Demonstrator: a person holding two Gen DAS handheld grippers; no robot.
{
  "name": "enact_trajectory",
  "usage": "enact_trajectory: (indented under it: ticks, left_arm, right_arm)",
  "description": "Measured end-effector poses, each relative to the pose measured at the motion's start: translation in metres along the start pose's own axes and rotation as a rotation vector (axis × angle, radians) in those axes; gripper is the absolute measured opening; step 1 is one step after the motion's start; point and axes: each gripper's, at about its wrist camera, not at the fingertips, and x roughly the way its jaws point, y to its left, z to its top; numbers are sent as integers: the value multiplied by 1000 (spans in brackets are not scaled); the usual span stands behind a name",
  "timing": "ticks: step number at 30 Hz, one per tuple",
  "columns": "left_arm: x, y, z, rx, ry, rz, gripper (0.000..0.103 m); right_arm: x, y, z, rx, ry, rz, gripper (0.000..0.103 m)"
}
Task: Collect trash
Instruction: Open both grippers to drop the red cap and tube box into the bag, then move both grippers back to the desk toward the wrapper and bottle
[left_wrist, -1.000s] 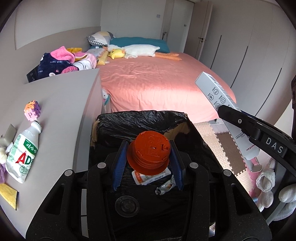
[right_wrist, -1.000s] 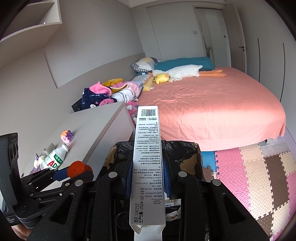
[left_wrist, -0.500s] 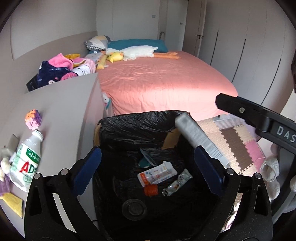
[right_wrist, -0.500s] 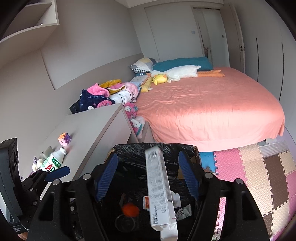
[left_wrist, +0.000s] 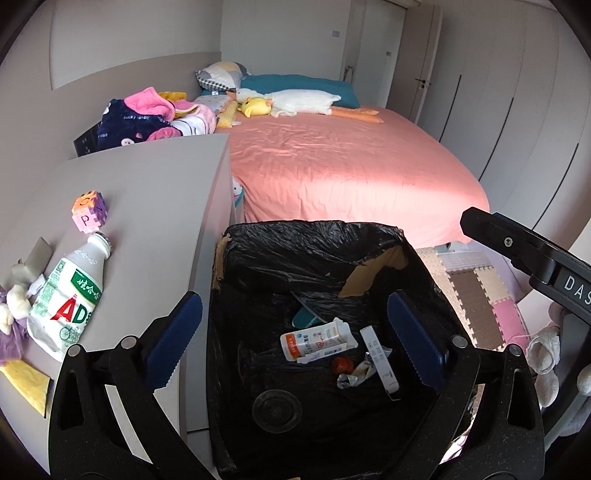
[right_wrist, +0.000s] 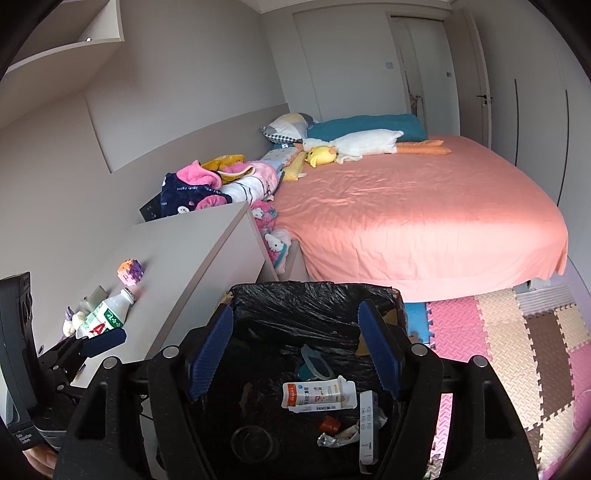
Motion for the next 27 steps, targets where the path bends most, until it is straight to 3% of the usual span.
enact_trajectory:
  ticks: [13, 27]
  left_arm:
    - [-15, 40, -8, -47, -9, 68, 97]
    - [-42, 115, -29, -230, -14, 194, 97]
  right_arm:
    - [13, 31, -6, -35, 33, 43, 72]
    - [34, 92, -13, -115, 67, 131, 74]
